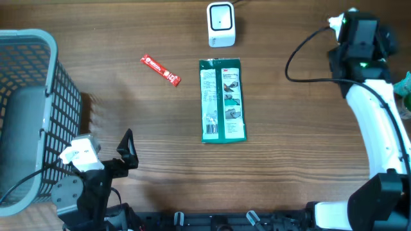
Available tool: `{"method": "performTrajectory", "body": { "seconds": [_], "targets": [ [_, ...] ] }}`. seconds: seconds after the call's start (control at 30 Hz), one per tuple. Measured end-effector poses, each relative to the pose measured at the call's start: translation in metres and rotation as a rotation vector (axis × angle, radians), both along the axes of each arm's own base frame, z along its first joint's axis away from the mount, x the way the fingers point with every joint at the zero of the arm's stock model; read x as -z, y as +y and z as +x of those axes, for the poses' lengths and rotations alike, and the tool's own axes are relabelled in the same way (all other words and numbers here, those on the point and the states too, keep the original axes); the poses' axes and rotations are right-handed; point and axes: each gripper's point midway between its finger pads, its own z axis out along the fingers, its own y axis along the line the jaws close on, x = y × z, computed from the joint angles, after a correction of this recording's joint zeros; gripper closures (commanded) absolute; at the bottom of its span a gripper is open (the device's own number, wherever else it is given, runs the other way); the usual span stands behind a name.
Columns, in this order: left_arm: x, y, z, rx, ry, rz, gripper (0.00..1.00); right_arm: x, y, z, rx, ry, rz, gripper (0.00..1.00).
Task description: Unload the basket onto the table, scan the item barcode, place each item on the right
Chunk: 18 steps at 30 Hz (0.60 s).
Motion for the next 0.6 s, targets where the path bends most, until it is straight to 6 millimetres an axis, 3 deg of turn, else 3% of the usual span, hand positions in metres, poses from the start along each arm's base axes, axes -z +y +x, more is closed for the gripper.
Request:
{"method": "performTrajectory", "body": {
  "seconds": [0.03,0.07,0.1,0.17,0.2,0.23,0.37,0.47,0.6],
  "targets": [
    [0.0,0.0,0.0,0.0,-0.001,0.0,0.0,0.016,0.021,0.002,-0.031,-0.019,0.188,0.0],
    [0.0,0.0,0.0,0.0,-0.001,0.0,0.0,0.029,0.059,0.007,-0.085,-0.044,0.449,0.0],
    [0.0,0.0,0.0,0.0,-0.001,0.0,0.0,0.033,0.086,0.007,-0.131,-0.042,0.617,0.0],
    [0.0,0.0,0.0,0.0,-0.001,0.0,0.0,0.028,0.162,-0.001,-0.258,0.012,1.027,0.0],
    [0.0,0.0,0.0,0.0,-0.001,0.0,0.0,0.026,0.189,-0.001,-0.316,0.025,1.128,0.0],
    [0.0,0.0,0.0,0.0,-0.002,0.0,0.0,0.032,0.206,-0.001,-0.338,0.045,1.177,0.0],
    [0.0,0.0,0.0,0.0,-0.001,0.0,0.0,0.13,0.278,-0.014,-0.236,0.282,1.246,0.01],
    [0.0,0.0,0.0,0.0,-0.001,0.0,0.0,0.176,0.324,-0.024,-0.205,0.348,1.182,0.01],
    [0.0,0.0,0.0,0.0,-0.001,0.0,0.0,0.201,0.332,-0.028,-0.131,0.318,1.055,0.01]
  ]
}}
